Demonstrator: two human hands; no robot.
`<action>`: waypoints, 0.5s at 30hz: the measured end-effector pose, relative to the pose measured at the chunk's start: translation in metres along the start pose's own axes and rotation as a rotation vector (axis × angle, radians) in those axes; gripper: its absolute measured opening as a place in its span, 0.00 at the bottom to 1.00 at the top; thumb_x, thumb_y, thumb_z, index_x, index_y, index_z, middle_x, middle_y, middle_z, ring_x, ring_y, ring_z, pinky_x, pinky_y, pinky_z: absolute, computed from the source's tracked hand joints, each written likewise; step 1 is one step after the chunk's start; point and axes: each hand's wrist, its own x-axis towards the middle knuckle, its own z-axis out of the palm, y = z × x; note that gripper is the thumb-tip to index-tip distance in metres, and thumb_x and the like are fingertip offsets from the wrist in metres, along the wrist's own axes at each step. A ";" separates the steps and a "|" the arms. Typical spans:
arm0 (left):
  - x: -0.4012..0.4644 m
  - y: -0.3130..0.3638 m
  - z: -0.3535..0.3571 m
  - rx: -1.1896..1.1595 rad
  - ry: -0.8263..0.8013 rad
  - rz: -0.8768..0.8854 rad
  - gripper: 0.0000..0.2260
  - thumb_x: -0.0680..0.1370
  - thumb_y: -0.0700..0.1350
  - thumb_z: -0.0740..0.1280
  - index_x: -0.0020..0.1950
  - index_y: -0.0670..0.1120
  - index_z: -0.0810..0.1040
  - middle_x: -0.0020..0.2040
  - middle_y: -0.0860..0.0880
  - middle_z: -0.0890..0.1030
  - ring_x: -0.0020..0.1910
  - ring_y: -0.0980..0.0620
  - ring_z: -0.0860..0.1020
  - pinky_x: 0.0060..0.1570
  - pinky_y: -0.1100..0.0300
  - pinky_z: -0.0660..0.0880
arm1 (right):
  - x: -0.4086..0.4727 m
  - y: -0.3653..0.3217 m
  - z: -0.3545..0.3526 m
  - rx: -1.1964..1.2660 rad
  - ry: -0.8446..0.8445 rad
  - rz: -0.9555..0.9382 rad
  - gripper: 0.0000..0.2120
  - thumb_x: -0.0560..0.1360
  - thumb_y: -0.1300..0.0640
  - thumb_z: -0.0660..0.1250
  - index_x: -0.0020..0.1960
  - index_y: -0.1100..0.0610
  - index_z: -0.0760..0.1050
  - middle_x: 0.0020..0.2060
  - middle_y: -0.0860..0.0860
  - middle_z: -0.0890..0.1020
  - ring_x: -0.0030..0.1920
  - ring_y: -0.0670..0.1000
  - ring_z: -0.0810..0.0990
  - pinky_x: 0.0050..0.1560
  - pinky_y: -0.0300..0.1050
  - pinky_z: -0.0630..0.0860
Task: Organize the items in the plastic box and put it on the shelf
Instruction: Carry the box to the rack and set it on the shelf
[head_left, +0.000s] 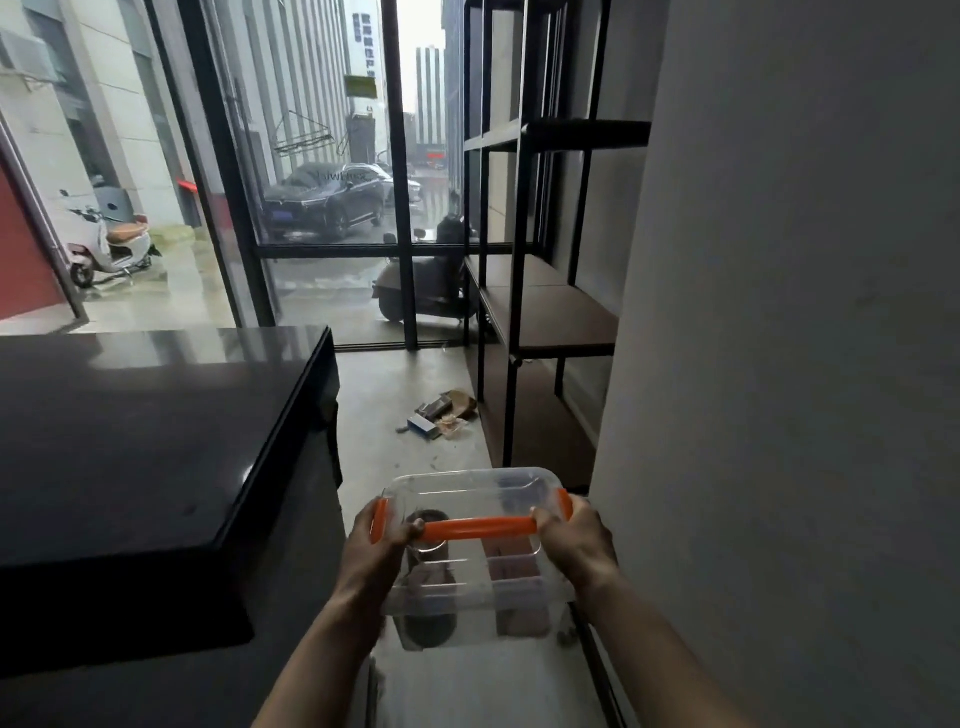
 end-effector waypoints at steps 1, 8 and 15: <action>0.024 0.007 0.008 0.023 0.010 -0.016 0.40 0.66 0.56 0.73 0.77 0.50 0.65 0.71 0.44 0.72 0.65 0.42 0.73 0.63 0.43 0.72 | 0.026 -0.011 0.000 -0.007 -0.008 0.005 0.30 0.79 0.45 0.64 0.78 0.53 0.63 0.65 0.57 0.78 0.62 0.59 0.78 0.64 0.58 0.76; 0.199 0.045 0.053 -0.018 0.042 -0.025 0.33 0.72 0.52 0.74 0.75 0.52 0.67 0.67 0.46 0.74 0.65 0.42 0.73 0.64 0.41 0.72 | 0.200 -0.097 0.018 -0.058 -0.016 -0.040 0.28 0.79 0.46 0.63 0.76 0.54 0.66 0.63 0.56 0.79 0.62 0.58 0.78 0.60 0.50 0.74; 0.407 0.049 0.063 -0.065 0.077 -0.042 0.33 0.69 0.56 0.73 0.73 0.54 0.70 0.66 0.44 0.76 0.62 0.40 0.75 0.57 0.43 0.75 | 0.387 -0.170 0.090 -0.063 -0.044 -0.075 0.26 0.79 0.48 0.64 0.74 0.55 0.69 0.62 0.57 0.80 0.56 0.55 0.79 0.51 0.43 0.70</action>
